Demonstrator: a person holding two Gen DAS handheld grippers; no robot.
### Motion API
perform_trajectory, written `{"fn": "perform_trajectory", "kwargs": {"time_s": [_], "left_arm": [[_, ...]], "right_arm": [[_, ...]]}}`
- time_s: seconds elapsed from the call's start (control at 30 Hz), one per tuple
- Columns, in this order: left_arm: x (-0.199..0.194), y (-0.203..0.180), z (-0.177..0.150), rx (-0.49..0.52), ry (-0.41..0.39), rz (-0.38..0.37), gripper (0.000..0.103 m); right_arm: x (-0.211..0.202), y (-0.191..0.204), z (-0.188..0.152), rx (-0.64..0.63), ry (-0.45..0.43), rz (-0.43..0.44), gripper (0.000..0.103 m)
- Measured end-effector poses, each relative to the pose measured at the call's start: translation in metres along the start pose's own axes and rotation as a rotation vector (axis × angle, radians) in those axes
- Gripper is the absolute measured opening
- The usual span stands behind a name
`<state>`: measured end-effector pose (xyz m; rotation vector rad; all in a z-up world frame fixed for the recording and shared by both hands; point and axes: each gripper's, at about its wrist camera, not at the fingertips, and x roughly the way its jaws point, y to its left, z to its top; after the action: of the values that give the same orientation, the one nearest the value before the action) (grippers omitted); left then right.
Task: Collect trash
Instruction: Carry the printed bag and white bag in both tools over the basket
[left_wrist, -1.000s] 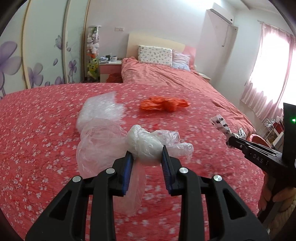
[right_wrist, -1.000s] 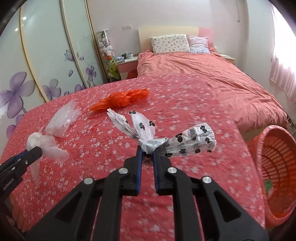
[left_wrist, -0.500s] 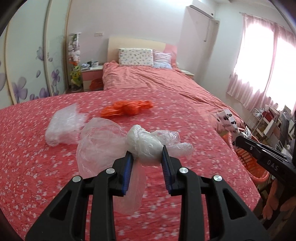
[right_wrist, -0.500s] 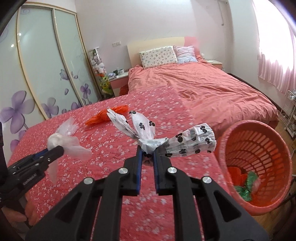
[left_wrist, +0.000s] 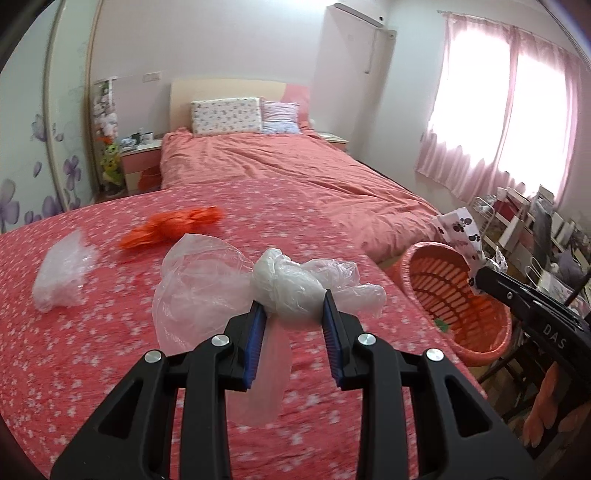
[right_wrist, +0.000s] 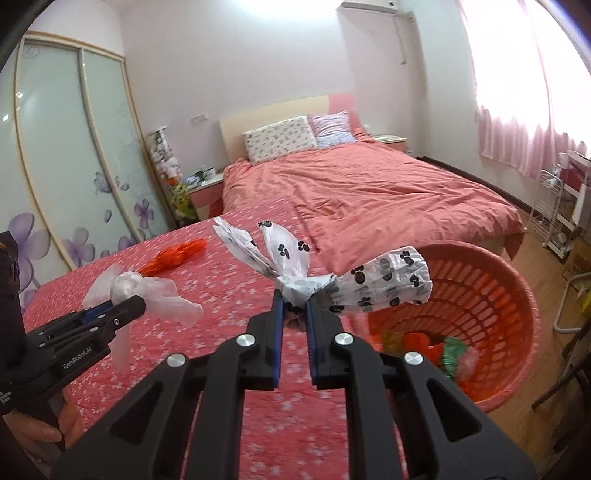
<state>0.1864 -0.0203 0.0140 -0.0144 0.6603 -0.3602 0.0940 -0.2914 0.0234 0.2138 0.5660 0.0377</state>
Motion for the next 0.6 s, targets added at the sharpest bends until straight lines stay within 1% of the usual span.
{"fn": "perform_trajectory", "kwargs": {"time_s": [0.3,0.6], "left_arm": [[0.016,-0.05,0.008,0.036,-0.009,-0.105,0.03],[0.043,-0.107,0.013,0.109,0.008,-0.231,0.03]], "right_arm": [[-0.022,-0.054,0.004,0.049,-0.086,-0.127,0.012],[-0.019,-0.105,0.005,0.132,-0.099,-0.195,0.012]]}}
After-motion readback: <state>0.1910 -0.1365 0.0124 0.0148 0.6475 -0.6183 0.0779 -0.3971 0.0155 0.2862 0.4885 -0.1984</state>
